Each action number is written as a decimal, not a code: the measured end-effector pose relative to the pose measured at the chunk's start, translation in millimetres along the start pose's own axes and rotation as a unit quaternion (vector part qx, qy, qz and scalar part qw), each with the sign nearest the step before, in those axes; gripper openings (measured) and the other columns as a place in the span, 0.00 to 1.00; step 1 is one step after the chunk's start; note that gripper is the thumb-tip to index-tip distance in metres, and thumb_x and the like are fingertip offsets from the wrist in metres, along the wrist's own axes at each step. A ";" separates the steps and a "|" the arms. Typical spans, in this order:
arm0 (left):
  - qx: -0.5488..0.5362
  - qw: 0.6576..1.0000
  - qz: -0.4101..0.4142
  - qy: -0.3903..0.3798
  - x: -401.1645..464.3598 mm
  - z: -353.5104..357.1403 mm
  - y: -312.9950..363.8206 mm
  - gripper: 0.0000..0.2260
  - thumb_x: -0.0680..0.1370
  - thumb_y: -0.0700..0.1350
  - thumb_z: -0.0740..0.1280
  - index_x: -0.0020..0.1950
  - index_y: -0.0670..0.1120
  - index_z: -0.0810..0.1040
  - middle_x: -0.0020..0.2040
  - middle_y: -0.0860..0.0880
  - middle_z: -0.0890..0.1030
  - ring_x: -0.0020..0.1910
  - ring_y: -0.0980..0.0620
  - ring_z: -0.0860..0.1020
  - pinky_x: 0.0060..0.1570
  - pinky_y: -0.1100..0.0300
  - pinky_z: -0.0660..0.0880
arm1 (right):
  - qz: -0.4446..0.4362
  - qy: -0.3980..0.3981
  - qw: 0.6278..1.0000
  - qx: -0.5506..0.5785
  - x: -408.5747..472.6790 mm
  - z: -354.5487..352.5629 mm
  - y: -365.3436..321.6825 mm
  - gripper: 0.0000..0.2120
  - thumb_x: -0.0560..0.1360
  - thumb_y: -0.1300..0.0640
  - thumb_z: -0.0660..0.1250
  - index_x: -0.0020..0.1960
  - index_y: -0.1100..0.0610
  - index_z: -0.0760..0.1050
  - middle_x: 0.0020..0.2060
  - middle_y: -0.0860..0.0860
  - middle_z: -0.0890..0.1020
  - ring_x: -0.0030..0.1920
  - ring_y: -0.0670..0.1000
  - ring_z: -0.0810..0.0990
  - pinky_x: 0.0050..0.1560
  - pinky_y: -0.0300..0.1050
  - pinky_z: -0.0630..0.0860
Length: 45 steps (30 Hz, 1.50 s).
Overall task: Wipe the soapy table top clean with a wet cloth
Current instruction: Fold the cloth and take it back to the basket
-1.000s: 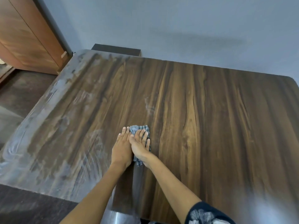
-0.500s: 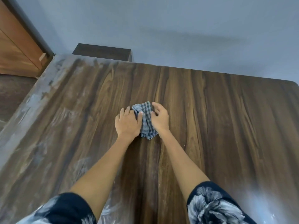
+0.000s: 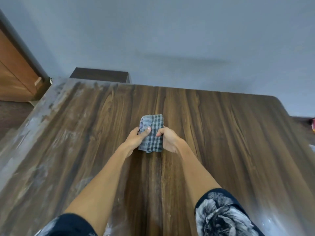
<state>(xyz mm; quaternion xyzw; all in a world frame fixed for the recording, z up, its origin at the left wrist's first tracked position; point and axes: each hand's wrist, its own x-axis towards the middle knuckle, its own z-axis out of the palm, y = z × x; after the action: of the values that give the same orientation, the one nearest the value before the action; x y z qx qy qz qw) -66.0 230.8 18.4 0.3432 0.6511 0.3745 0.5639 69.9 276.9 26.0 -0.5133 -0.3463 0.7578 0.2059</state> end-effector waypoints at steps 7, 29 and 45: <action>-0.089 0.984 0.152 -0.010 -25.9 -5.8 123.0 0.22 0.73 0.52 0.69 0.61 0.41 0.72 0.56 0.42 0.80 0.52 0.47 0.81 0.55 0.49 0.77 | -0.175 -0.068 0.982 -0.011 -57.3 4.8 -115.3 0.28 0.71 0.73 0.49 0.67 0.55 0.65 0.62 0.62 0.74 0.61 0.62 0.75 0.57 0.60 0.74; -0.036 0.882 0.470 0.025 -178.0 -7.4 373.3 0.09 0.81 0.52 0.57 0.58 0.50 0.66 0.51 0.49 0.78 0.43 0.56 0.79 0.30 0.60 0.75 | -0.448 -0.063 0.889 -0.075 -270.8 54.8 -308.5 0.18 0.78 0.61 0.63 0.67 0.53 0.69 0.56 0.54 0.77 0.53 0.55 0.77 0.55 0.53 0.77; -0.017 0.886 0.455 -0.085 -179.6 83.6 332.8 0.09 0.81 0.49 0.56 0.60 0.48 0.65 0.51 0.47 0.78 0.44 0.53 0.79 0.32 0.59 0.76 | -0.455 0.040 0.889 -0.042 -311.4 -34.7 -245.0 0.19 0.78 0.64 0.63 0.66 0.52 0.69 0.51 0.50 0.78 0.47 0.51 0.78 0.47 0.46 0.78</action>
<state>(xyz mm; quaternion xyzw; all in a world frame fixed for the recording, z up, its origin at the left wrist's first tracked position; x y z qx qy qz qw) 48.1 244.2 388.2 0.6227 0.3666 0.5705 0.3904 212.1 245.3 396.1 -0.3372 -0.5648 0.5447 0.5202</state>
